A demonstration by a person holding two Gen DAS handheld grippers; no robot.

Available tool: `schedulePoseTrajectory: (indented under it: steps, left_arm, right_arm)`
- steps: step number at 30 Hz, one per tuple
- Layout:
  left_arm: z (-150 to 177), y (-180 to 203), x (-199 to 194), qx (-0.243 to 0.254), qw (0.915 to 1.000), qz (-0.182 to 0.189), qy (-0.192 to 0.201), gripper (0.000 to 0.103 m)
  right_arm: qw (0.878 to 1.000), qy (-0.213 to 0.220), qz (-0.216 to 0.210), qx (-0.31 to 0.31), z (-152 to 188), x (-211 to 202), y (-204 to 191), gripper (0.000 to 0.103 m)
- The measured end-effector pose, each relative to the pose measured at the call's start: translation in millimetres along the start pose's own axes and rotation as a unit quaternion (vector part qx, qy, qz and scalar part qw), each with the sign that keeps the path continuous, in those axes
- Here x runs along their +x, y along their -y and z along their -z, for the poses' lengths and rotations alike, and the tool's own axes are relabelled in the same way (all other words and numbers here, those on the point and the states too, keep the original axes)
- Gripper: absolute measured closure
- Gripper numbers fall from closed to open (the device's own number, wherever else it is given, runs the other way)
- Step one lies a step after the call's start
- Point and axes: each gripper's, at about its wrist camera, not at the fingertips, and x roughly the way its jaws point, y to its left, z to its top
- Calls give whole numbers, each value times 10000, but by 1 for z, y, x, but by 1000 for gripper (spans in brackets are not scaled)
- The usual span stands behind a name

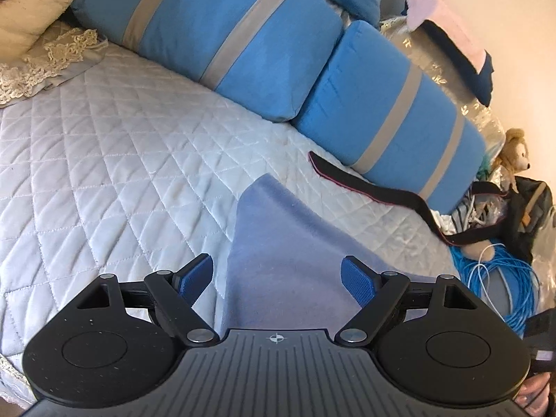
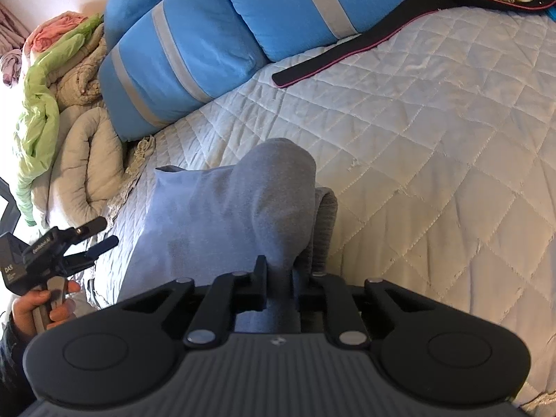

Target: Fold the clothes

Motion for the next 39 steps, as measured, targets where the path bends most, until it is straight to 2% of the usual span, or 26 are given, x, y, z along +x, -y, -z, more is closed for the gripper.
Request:
schedulePoseTrajectory:
  steps: [4,5,6,9,12,15,20,24,28,31,36,38,39]
  left_arm:
    - [1,-2,1,-30,10000,30,-31,22]
    - [2,-2,1,-41,10000,45,-48,22]
    - [2,-2,2,-49,10000,57,-66,22]
    - [3,-2,3,-62,9999,90,-98,22]
    - [4,-2,2,-55,9998,142,-86,22]
    - [4,-2,1,-29,9998,204,-72,22]
    - [3,-5,-9,-57,9994,308,126,22]
    - [3,-18,-21,-215,9987,254,382,22]
    - [3,-45,-39,-728,9944,-25,768,22]
    - [6,-72,-54,-1383,9834,-499,1065,22]
    - [17,-121,-75,-2705,9474,-993,1396,22]
    - [21,-131,-83,-3014,9344,-1098,1550,23]
    - [23,-134,-86,-3087,9308,-1114,1608,22]
  right_arm:
    - [10000,26,1,-39,0,0,-1,84]
    - [10000,23,29,-29,0,0,-1,79]
    - [10000,19,46,-20,0,1,-1,70]
    - [10000,19,54,-43,1,2,-1,70]
    - [9999,26,85,-135,2,3,-4,75]
    - [9996,45,145,-225,3,3,-8,89]
    - [9997,116,-117,-185,-4,-9,-33,92]
    - [9991,170,-377,-121,-12,-19,-61,92]
    - [9972,136,-697,-247,-32,-17,-120,93]
    - [9949,121,-923,-391,-48,-11,-169,93]
    - [9880,21,-1365,-716,-70,15,-257,93]
    - [9873,-41,-1425,-704,-71,24,-267,93]
    - [9873,-71,-1433,-679,-70,29,-268,93]
